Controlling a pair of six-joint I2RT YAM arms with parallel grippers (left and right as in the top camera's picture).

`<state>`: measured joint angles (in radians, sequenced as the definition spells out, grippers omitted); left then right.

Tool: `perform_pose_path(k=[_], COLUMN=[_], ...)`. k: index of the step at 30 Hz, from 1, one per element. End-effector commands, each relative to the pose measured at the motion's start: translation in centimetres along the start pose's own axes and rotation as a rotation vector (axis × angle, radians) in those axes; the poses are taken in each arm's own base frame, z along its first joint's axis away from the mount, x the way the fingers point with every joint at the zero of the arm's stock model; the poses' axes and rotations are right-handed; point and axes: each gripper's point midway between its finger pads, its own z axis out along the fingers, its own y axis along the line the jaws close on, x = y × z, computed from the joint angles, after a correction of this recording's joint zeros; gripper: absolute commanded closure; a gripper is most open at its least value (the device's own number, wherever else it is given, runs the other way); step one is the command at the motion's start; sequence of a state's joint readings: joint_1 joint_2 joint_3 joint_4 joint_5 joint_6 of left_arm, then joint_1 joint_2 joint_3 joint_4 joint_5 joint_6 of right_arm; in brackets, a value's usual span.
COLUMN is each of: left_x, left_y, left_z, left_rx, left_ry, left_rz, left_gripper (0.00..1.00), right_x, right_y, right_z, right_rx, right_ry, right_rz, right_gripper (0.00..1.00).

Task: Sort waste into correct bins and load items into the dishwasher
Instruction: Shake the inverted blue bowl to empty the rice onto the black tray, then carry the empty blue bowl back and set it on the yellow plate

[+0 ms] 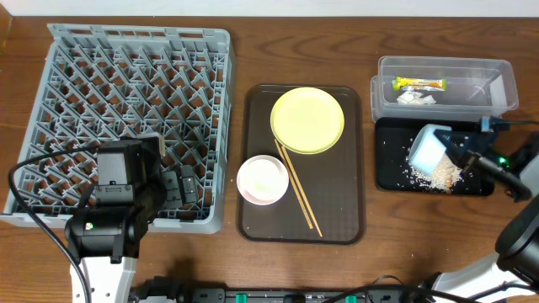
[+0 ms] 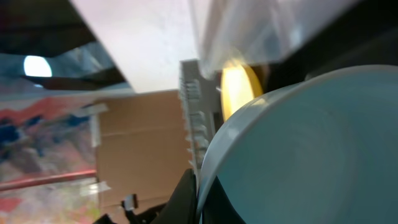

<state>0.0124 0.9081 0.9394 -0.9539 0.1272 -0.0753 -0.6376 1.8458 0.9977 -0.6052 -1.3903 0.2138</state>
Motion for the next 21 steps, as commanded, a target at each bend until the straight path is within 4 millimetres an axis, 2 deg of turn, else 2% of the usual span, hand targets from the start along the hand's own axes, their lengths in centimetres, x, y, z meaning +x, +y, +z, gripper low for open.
perform_pose_path(k=[1,3,7,12,17,21], left_x=[-0.7,-0.8,-0.8,-1.0,-1.1,-1.1], left_y=[0.1,0.1,0.1,0.1,0.1,0.1], left_z=[-0.5,-0.5,-0.5,-0.5,-0.5,-0.5], left_rx=[-0.007,-0.007,-0.007,-0.006,-0.005,-0.005], left_ry=[-0.024,-0.026,-0.028,-0.036,-0.038,-0.038], left_rz=[-0.007,-0.007,-0.007,-0.006,-0.006,-0.006], left_gripper=[0.02,0.02,0.02,0.02,0.02,0.02], right_x=[1.3,1.9,3.8,6.7,9.7,12.6], right_y=[0.5,1.6,5.9,9.8,11.5,11.1], right_z=[1.3,1.8,3.6,7.2,12.7,17.4], right_rx=[0.12,0.165,0.269,0.423,0.507,0.551], right_ry=[0.029,0.037,0.049,0.069,0.1,0.151], right_rz=[-0.107,-0.173,-0.414,-0.775,-1.172,-1.434], right_gripper=[0.99,0.99,0.99,0.99,0.99,0.99])
